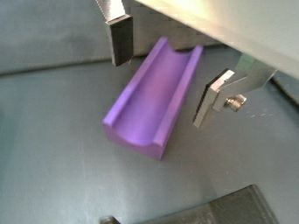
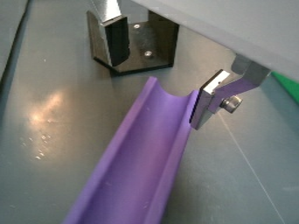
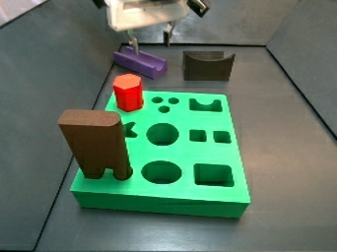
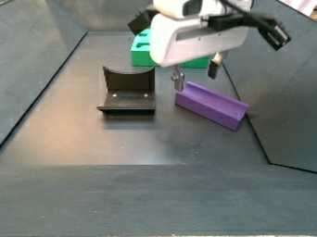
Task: Pick up the arch object. Move up. Place the arch object on the fixture. Regrasp the arch object. Move to above the board. Insert the arch object.
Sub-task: Pick up the arch object.
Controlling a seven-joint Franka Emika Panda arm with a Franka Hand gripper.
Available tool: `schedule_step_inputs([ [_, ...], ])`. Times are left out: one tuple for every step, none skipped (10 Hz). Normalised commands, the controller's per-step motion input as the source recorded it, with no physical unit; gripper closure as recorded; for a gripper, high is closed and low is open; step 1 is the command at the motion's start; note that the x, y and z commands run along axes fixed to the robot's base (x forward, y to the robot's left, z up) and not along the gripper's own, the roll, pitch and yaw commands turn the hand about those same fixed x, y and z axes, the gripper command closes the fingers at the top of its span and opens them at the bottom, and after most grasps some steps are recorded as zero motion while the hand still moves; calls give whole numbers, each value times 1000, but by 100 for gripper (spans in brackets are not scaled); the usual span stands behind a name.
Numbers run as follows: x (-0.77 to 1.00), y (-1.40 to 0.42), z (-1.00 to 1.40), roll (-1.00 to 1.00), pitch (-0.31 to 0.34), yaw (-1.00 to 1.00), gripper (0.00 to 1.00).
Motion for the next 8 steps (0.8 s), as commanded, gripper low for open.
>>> schedule_step_inputs([
  [294, -51, -560, 106, -13, 337, 0],
  [91, -234, -457, 79, -19, 231, 0],
  [0, -231, -329, 79, -4, 237, 0],
  [-3, -194, -200, 81, 0, 209, 0],
  [-29, -137, -203, 100, 0, 223, 0],
  [-137, -169, -151, 149, 0, 271, 0],
  [-203, -151, -23, 60, -1, 289, 0],
  [-83, -174, 0, 47, 0, 374, 0],
])
